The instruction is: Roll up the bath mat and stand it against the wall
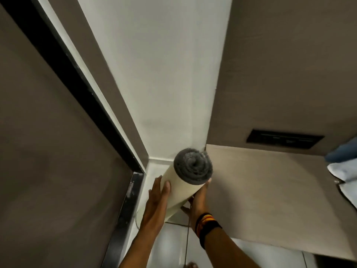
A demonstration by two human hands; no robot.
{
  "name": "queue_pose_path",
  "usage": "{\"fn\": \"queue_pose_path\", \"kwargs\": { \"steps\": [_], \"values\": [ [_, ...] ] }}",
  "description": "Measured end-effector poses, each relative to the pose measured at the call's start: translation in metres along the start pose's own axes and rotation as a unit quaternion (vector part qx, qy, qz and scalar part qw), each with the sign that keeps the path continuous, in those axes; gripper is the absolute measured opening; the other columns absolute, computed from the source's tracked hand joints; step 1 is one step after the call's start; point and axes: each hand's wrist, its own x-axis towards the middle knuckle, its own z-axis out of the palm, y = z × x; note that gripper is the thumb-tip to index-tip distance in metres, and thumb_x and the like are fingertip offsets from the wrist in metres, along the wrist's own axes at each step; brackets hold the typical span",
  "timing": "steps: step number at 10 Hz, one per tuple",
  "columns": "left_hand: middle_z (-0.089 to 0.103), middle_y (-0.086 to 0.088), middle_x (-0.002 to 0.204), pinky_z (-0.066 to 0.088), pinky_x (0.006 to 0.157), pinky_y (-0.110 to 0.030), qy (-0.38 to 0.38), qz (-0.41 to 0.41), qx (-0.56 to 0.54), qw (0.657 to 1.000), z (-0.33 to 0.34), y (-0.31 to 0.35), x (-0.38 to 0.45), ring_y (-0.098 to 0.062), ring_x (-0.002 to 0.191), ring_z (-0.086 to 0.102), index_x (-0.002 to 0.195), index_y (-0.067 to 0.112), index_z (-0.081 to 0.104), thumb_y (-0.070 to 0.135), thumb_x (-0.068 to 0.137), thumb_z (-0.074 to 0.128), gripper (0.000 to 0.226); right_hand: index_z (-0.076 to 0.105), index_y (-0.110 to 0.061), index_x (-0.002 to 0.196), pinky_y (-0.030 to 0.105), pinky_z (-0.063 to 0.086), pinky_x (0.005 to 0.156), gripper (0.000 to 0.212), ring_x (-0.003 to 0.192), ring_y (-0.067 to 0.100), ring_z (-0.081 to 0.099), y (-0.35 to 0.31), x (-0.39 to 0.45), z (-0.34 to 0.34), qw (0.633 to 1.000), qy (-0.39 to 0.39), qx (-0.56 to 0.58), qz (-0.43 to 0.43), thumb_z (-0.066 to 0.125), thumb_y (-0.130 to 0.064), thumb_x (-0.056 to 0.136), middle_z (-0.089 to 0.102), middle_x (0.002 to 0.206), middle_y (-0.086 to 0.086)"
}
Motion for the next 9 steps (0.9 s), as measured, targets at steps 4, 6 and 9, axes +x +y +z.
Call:
{"fn": "queue_pose_path", "kwargs": {
  "steps": [4,6,9],
  "values": [
    [0.044,0.024,0.139,0.033,0.100,-0.030,-0.070,-0.026,-0.030,0.997,0.045,-0.019,0.218,-0.006,0.127,0.042,0.153,0.057,0.030,0.089,0.084,0.035,0.076,0.063,-0.032,0.131,0.045,0.044,0.111,0.088,0.120,0.022,0.058,-0.046,0.219,0.025,0.997,0.070,-0.015,-0.008,0.013,-0.087,0.084,0.069,0.128,0.000],
    [0.034,0.007,0.168,0.032,0.123,-0.045,-0.091,-0.037,-0.006,0.995,0.076,-0.021,0.258,-0.020,0.151,0.037,0.161,0.043,0.024,0.081,0.092,0.036,0.080,0.081,-0.036,0.085,0.027,0.057,0.066,0.084,0.080,0.010,0.076,-0.047,0.251,0.018,0.994,0.075,0.075,-0.003,0.012,-0.085,0.087,0.081,0.087,-0.009],
    [0.012,0.011,0.175,0.024,0.127,-0.051,-0.025,0.003,0.077,0.997,0.062,-0.015,0.232,-0.021,0.159,0.020,0.162,0.050,0.004,0.086,0.090,0.027,0.083,0.053,-0.054,0.127,0.015,0.044,0.098,0.037,0.125,-0.001,0.056,-0.023,0.174,0.019,0.969,0.110,-0.145,-0.167,0.031,-0.064,0.099,0.062,0.132,-0.019]
  ]
}}
